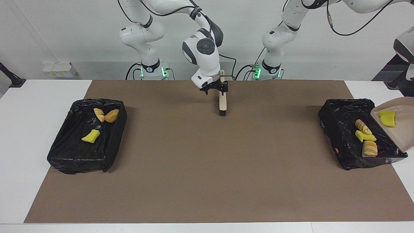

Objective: Sweep and dump trash in bin

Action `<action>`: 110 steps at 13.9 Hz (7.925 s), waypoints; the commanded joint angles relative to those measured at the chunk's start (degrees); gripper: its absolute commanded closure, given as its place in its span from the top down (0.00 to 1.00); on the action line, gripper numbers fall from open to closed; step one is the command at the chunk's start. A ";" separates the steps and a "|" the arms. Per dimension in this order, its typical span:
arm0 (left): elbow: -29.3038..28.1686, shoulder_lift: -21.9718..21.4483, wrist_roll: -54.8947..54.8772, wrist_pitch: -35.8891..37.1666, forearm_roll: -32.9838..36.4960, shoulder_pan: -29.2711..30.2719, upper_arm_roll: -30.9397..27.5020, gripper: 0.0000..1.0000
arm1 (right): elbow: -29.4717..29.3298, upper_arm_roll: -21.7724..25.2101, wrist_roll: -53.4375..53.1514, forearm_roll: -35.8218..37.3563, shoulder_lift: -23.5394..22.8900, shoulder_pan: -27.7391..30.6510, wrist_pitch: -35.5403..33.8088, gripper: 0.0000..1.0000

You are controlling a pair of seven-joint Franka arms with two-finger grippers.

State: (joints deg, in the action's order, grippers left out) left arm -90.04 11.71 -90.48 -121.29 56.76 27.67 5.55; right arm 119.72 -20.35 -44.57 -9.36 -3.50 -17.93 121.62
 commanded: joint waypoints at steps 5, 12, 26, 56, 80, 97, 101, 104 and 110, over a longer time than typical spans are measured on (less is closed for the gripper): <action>0.92 -1.69 -1.55 1.31 9.94 -7.00 -0.54 0.00 | -4.04 -0.57 7.19 6.54 1.74 17.64 -0.60 1.00; -0.22 -3.36 14.35 19.48 13.29 -15.00 -0.54 0.00 | -18.18 -0.31 18.02 12.08 1.83 30.57 -13.58 1.00; 4.44 -5.81 15.94 21.71 -4.07 -15.62 -0.27 0.00 | -37.01 5.23 35.43 16.83 -0.37 32.78 -33.46 1.00; -11.82 5.96 120.01 -0.08 -60.01 -58.34 0.34 0.00 | -35.70 20.95 34.38 11.47 2.36 15.83 -39.00 1.00; -10.68 0.79 115.63 1.39 -59.93 -46.58 -0.45 1.00 | -35.43 20.87 34.72 11.47 2.71 16.70 -38.22 1.00; -7.17 -14.60 83.80 22.76 -60.01 -25.82 -1.33 1.00 | -35.43 20.96 34.72 11.47 2.71 16.70 -38.22 1.00; -4.11 -17.16 84.41 28.10 -60.19 -26.08 -0.98 1.00 | -35.43 20.96 34.72 11.47 2.71 16.70 -38.22 1.00; -1.28 -17.07 85.12 32.78 -61.94 -26.35 -1.15 1.00 | -35.43 21.05 34.72 11.47 2.71 16.70 -38.22 1.00; -2.51 -18.12 85.03 33.39 -61.07 -26.17 -1.77 1.00 | -35.52 21.14 34.72 11.38 2.62 16.87 -38.22 1.00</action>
State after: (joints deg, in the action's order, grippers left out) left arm -92.56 -6.04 -5.67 -89.58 -4.11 1.37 3.85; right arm 83.53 0.72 -10.50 3.11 -1.58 -1.81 83.09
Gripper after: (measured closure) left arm 0.000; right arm 0.000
